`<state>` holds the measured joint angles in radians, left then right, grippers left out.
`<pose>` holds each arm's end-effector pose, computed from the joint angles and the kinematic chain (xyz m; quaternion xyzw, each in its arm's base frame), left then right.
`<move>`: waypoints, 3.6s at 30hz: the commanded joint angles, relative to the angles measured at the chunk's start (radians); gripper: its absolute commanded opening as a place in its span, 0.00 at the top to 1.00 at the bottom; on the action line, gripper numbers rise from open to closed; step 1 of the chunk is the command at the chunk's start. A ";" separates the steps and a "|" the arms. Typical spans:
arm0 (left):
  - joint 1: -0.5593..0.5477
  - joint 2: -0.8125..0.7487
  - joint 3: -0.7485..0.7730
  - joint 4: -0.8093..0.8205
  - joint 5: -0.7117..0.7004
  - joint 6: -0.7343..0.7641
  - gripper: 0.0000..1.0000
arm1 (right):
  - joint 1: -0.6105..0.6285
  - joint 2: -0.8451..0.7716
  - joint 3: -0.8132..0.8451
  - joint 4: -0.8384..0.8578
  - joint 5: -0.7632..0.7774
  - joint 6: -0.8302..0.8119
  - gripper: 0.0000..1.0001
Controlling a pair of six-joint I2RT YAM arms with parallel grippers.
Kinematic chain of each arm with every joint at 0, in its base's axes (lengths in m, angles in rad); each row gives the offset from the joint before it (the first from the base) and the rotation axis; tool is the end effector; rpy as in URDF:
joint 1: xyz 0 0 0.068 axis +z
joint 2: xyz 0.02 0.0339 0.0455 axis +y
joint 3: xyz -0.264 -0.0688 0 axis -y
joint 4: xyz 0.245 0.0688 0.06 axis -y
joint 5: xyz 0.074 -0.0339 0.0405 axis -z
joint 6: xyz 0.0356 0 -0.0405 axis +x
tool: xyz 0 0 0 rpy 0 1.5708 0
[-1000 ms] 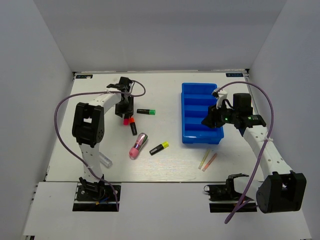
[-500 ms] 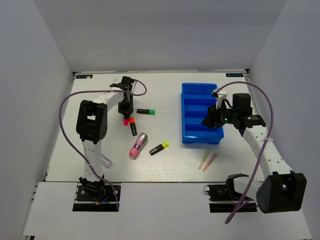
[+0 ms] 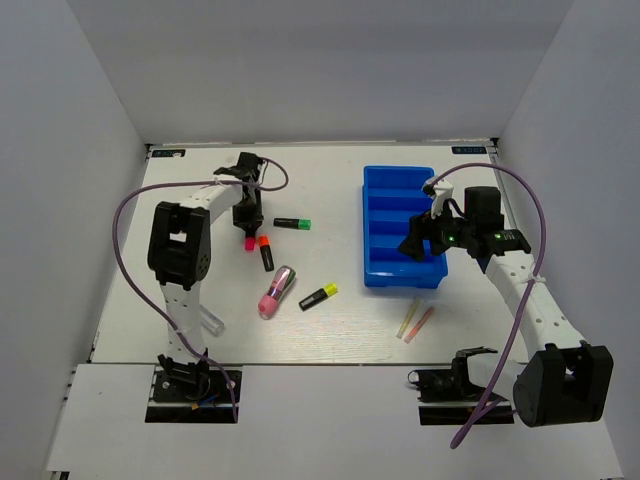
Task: Sort the stationery into containers
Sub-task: Grab a piece of stationery with the left arm, then place the stationery into the container, then grab a piece of stationery with the right arm
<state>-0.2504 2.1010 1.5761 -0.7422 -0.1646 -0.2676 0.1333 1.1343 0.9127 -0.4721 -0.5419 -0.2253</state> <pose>0.4163 -0.1005 0.1663 -0.0209 0.9850 0.0399 0.1665 0.2364 0.0502 0.2906 -0.2674 0.8381 0.2232 0.4198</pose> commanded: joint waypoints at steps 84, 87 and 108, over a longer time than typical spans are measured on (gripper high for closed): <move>-0.526 0.087 0.285 1.062 -0.087 -0.027 0.99 | -0.008 -0.061 -0.067 0.099 0.137 -0.020 0.80; -0.517 -0.074 0.275 0.566 -0.304 -0.191 0.99 | -0.008 -0.033 -0.051 0.064 0.103 -0.026 0.22; 0.034 -1.133 -0.749 -0.010 0.030 -0.087 0.00 | 0.456 0.950 1.078 -0.298 0.123 -0.517 0.20</move>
<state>-0.2668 1.0672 0.8768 -0.8204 -0.1299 -0.4255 0.5156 1.9743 1.8271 -0.7280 -0.5472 -0.7795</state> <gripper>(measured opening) 0.994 0.799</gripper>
